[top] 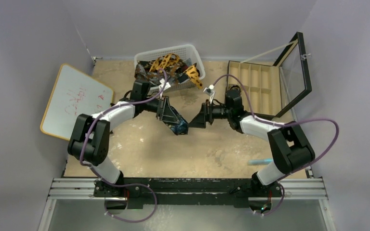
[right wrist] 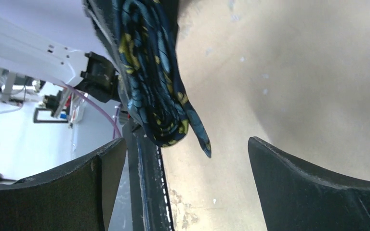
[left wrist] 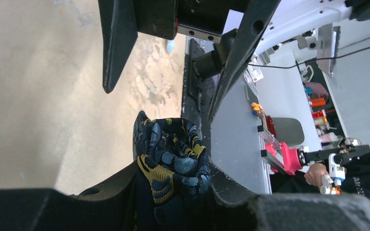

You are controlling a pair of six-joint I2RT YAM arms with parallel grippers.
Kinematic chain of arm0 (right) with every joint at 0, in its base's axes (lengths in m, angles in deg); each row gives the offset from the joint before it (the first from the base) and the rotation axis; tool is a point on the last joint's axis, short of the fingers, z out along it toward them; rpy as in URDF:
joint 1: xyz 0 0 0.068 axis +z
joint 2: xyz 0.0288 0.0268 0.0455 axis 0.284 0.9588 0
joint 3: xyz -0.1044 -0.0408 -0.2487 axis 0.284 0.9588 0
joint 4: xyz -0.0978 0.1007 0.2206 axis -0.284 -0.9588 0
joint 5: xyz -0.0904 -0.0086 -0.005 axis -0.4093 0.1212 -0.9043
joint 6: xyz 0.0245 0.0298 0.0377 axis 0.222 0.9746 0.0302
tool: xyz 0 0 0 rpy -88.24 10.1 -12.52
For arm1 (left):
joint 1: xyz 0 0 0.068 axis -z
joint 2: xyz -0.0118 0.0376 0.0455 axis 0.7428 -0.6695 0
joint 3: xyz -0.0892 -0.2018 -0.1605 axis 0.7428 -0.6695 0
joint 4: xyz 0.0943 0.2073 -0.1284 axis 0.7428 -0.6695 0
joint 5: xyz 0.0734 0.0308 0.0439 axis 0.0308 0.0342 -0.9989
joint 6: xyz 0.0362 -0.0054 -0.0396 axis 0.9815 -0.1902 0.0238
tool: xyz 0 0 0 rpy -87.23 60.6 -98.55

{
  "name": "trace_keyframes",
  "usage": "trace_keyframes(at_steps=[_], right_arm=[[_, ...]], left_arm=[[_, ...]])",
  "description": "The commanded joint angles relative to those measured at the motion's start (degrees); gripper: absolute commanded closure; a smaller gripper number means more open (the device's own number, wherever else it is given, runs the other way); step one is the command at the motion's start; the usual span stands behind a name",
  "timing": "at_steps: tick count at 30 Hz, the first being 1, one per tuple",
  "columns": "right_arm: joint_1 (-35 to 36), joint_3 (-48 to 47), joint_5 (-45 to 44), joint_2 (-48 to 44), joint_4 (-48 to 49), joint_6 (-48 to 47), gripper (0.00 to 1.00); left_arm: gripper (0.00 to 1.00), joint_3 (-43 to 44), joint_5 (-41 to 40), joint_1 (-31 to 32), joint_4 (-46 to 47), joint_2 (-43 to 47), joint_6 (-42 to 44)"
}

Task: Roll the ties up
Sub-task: Pick up the tie at the center of the board, then place the tie in the storage box.

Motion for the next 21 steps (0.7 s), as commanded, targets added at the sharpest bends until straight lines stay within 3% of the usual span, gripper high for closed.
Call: trace_keyframes(at_steps=[1, 8, 16, 21], right_arm=[[0.42, -4.87, 6.26, -5.64, -2.69, -5.26, 0.01], [4.53, -9.85, 7.23, -6.41, -9.92, -10.53, 0.01], [5.96, -11.27, 7.87, -4.44, -11.7, -12.25, 0.02], [8.02, -12.7, 10.69, -2.86, -10.93, -10.72, 0.18]], left_arm=[[1.0, 3.73, 4.42, 1.16, -3.62, 4.97, 2.35], [1.0, 6.36, 4.32, 2.88, -5.1, 6.86, 2.22], [1.0, 6.51, 5.69, 3.7, -5.28, 9.19, 1.97], [1.0, 6.66, 4.87, 4.21, -5.72, 9.7, 2.54]])
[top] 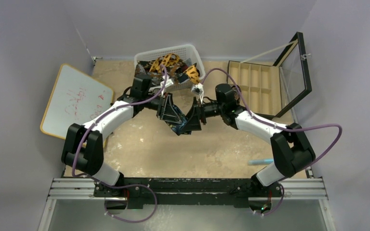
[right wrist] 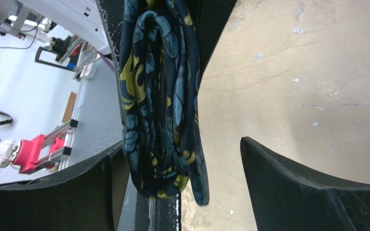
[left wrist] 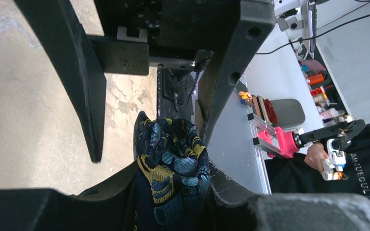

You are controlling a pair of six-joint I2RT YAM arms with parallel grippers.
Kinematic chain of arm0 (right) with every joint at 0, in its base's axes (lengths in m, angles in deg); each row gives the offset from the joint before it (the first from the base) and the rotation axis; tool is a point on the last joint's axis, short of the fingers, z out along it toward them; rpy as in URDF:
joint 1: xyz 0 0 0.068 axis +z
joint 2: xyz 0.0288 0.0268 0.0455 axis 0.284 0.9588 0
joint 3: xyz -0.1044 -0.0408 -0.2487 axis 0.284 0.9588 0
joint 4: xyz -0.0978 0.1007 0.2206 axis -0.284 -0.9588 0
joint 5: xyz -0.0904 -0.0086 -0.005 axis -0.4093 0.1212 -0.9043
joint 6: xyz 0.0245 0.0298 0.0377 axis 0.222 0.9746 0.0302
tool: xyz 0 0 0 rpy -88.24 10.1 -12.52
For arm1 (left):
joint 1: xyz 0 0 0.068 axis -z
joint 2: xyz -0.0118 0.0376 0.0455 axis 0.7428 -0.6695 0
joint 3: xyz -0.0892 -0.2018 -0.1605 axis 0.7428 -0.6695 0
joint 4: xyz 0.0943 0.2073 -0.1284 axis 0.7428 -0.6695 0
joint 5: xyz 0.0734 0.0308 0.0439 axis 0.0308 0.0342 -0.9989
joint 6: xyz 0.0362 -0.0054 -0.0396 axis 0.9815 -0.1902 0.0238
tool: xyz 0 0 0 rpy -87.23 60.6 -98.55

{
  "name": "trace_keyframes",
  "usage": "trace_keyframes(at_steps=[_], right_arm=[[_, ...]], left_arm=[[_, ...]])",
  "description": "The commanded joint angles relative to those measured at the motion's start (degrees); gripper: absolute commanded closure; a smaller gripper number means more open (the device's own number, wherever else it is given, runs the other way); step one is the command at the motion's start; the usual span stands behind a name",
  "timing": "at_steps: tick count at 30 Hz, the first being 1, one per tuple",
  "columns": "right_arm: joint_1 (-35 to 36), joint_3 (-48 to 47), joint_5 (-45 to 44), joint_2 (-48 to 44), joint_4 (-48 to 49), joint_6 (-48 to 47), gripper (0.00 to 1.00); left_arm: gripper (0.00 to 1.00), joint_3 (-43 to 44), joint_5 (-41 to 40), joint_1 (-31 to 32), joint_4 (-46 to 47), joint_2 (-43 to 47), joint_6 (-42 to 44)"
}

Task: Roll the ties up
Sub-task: Place the tie in the storage box.

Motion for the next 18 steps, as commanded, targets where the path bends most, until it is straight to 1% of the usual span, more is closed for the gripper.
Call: trace_keyframes(at_steps=[1, 4, 7, 9, 11, 15, 18], right_arm=[[1.85, -3.11, 4.2, 0.89, 1.0, 0.47, 0.2], [1.89, -2.28, 5.43, 1.26, 4.78, 4.3, 0.3], [1.97, -2.23, 6.18, 1.94, 5.9, 5.83, 0.39], [1.98, -2.61, 6.65, 2.55, 4.64, 5.39, 0.46], [2.0, -2.7, 7.04, 2.85, 3.6, 4.64, 0.55], [2.06, -2.8, 8.7, 3.07, 2.05, 3.23, 0.69], [2.15, -3.2, 8.7, 3.01, -0.23, 1.35, 0.81]], left_arm=[[1.0, 2.21, 1.81, 0.94, -0.01, 2.2, 2.64], [1.0, 2.55, 1.15, 1.2, -1.52, 2.06, 3.91], [1.0, 2.89, 0.71, 1.39, -2.61, 2.15, 4.95], [1.0, 2.96, 0.34, 1.35, -2.93, 2.42, 5.49], [1.0, 3.12, -0.34, 1.4, -3.12, 2.54, 5.98], [1.0, 3.8, -1.25, 1.35, -3.22, 2.93, 6.73], [0.96, 4.01, -1.5, 1.4, -2.94, 3.42, 6.85]])
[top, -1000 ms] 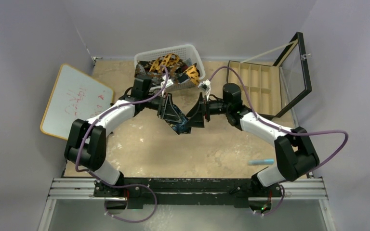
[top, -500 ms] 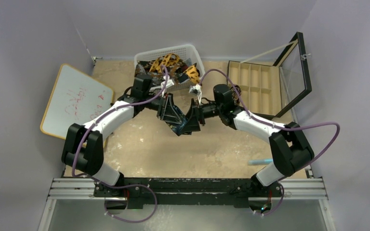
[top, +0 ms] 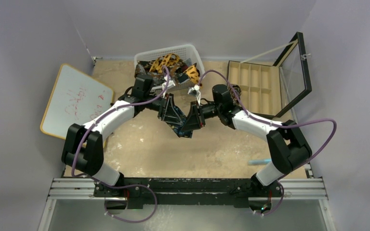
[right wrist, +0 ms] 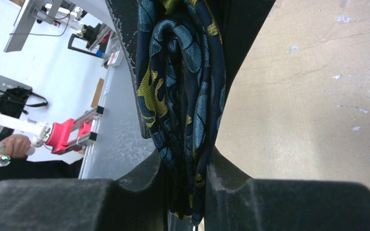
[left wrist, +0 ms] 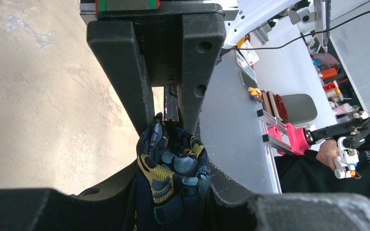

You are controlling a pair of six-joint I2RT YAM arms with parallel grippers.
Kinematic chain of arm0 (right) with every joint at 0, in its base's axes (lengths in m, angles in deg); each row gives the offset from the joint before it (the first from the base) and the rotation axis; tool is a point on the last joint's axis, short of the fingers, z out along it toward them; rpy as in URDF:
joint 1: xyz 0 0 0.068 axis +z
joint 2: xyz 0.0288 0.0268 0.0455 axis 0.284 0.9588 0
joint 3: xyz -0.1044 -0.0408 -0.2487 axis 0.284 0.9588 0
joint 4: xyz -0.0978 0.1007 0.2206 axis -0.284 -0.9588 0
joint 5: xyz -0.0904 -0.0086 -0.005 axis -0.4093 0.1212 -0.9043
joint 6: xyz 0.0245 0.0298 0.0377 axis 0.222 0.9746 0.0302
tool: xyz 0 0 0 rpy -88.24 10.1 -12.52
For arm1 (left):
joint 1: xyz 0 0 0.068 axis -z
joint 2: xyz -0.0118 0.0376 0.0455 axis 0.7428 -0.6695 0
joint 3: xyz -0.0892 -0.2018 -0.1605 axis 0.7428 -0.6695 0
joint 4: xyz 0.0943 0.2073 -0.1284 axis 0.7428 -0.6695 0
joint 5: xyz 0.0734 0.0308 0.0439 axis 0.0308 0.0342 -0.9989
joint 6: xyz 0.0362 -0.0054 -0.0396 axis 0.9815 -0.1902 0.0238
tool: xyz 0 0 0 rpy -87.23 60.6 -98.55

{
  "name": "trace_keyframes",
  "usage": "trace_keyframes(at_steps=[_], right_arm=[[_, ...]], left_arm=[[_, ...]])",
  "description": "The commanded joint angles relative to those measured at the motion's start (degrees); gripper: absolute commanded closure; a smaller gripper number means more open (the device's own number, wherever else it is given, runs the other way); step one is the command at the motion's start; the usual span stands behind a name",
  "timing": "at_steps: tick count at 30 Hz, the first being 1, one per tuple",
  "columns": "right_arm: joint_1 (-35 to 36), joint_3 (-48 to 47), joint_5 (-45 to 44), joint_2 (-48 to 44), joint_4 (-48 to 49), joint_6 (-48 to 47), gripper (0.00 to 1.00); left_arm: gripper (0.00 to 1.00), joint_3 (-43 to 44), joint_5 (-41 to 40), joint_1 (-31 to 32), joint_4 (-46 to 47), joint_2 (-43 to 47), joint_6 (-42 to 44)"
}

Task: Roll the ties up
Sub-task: Place the tie in the storage box.

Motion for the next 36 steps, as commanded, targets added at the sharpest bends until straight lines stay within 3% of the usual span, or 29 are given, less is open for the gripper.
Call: trace_keyframes(at_steps=[1, 4, 6, 15, 17, 21, 27, 31, 36], right_arm=[[0.29, -2.06, 2.25, -0.12, -2.48, -2.42, 0.86], [0.29, -1.89, 2.13, -0.19, -2.46, -2.31, 0.94], [0.29, -1.79, 2.0, -0.21, -2.63, -2.34, 1.0], [0.3, -1.43, 0.33, -0.81, -8.91, -7.55, 1.0], [0.29, -1.11, -0.79, -0.83, -9.6, -7.95, 1.0], [0.25, -1.34, -6.09, -1.21, -13.23, -8.81, 1.0], [-3.65, -2.4, -23.27, -2.9, -19.22, -6.8, 1.0], [-7.59, -6.4, -37.37, -4.71, -27.34, -8.34, 1.0], [-10.58, -12.46, -55.69, -5.91, -35.41, -9.23, 1.0]], left_arm=[[0.93, 3.03, 0.44, 0.3, 0.83, 3.1, 2.45], [0.88, 3.32, -0.11, 0.3, 0.46, 3.7, 2.89], [0.73, 3.51, -0.84, 0.3, 0.02, 3.99, 3.07], [0.24, 2.73, -5.53, 0.06, 5.19, 5.45, -1.3], [0.17, 2.8, -6.25, -0.04, 6.18, 5.47, -2.38], [0.14, 1.75, -10.94, -2.0, 8.03, 6.64, -4.96], [0.13, -4.55, -17.97, -8.97, 15.64, 13.22, -12.96], [0.12, -5.78, -22.97, -10.58, 13.04, 17.24, -12.23], [0.11, -6.79, -21.52, -10.63, 12.25, 18.08, -11.69]])
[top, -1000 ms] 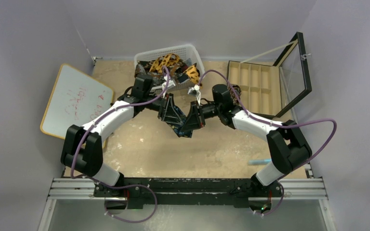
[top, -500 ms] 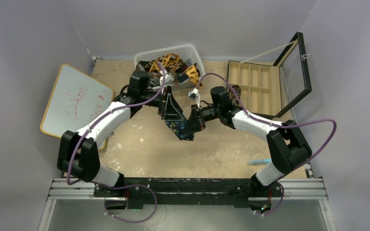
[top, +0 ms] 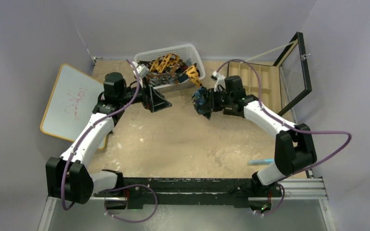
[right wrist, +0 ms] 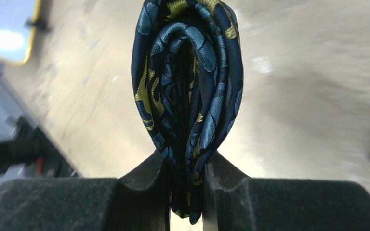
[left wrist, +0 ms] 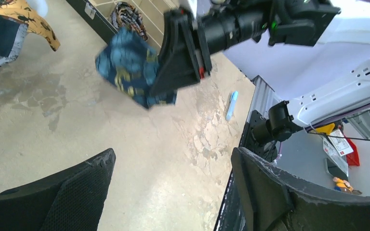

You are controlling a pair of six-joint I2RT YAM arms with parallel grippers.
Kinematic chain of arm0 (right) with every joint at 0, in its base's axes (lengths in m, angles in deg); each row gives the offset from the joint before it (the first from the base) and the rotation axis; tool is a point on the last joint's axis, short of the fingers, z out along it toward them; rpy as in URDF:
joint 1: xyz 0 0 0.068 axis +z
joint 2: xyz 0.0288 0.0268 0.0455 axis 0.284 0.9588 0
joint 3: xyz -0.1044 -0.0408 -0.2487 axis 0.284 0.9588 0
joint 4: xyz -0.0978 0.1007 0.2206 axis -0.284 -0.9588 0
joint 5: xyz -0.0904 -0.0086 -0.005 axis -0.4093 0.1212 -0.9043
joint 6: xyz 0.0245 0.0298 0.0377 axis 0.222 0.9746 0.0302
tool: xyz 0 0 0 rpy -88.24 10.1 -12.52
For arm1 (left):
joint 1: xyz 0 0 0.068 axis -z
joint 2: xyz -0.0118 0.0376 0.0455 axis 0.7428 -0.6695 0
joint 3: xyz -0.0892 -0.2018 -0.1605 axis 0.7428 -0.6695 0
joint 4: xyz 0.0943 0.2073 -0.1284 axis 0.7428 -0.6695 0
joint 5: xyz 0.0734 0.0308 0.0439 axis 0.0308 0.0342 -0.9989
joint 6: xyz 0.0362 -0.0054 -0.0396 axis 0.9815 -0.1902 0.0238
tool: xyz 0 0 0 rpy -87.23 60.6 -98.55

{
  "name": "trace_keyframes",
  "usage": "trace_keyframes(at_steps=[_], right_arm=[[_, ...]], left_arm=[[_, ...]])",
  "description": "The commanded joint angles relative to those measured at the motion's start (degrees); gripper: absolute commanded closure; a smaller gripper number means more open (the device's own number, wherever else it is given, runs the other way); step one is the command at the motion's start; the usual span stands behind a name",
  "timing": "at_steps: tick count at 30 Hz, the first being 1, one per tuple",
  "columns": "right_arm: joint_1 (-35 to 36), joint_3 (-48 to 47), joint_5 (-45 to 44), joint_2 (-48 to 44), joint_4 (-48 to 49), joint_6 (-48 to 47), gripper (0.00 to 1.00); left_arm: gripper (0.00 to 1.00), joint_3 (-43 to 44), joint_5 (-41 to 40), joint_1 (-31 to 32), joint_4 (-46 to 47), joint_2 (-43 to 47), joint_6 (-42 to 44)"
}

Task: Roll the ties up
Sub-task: Place the tie in the storage box.

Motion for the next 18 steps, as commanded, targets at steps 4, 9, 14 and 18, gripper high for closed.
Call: trace_keyframes(at_steps=[4, 9, 14, 18], right_arm=[[-5.53, -9.72, -26.08, -4.25, -12.22, -1.82, 1.0], [-10.76, -12.94, -33.62, -2.61, -16.14, -1.32, 1.0], [-15.46, -13.92, -39.23, -1.09, -17.78, -1.11, 1.0], [-16.98, -14.76, -43.74, 0.59, -18.79, -1.45, 1.0]], left_arm=[[0.11, -3.58, 0.01, -0.16, 1.15, 2.63, -0.76], [0.1, -5.11, 1.79, -0.1, 1.32, 3.06, -0.79], [0.1, -6.32, 3.91, -0.17, 1.69, 3.46, -0.99], [0.09, -6.46, 4.77, -0.11, -1.37, 3.81, 0.76]])
